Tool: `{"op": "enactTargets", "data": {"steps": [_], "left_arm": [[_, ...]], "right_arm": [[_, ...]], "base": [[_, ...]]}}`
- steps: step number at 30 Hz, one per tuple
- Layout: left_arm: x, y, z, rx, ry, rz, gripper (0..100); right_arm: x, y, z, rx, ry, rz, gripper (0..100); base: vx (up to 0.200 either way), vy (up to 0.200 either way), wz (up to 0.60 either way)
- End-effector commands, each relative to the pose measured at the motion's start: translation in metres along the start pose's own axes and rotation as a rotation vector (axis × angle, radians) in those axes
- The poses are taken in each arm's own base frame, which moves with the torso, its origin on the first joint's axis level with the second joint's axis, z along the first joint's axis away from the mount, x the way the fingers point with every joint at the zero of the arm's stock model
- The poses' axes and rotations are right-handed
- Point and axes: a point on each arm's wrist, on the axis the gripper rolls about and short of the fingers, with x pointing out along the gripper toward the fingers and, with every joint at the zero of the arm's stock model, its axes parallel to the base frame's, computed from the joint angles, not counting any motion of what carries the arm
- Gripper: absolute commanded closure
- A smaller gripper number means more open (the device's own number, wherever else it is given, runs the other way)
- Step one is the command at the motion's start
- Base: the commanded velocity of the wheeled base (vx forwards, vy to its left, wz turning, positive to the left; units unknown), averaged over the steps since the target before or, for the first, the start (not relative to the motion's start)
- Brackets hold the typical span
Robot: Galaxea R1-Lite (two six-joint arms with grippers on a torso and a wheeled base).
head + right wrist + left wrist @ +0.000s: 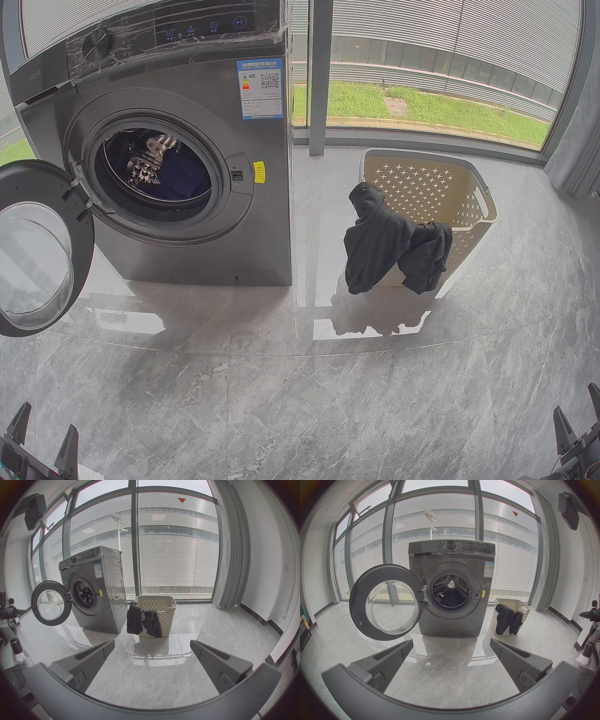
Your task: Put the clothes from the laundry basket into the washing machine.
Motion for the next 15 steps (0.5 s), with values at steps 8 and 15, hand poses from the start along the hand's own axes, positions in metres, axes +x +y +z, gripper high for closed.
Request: {"op": "enactTargets", "data": {"steps": [8,15], "left_arm": [[0.0003,0.0002,-0.0051,-0.001,0.005,0.000,0],[0.0003,0.0002,-0.0051,0.001,0.005,0.002,0]], "right_arm": [[0.0003,0.0000,-0.0052,0.000,0.005,0.001,0],[0.0003,0.0000,-0.0052,0.000,0.005,0.001,0]], "base": [[0.200,0.000,0.00],[0.114,0.000,0.00]]}}
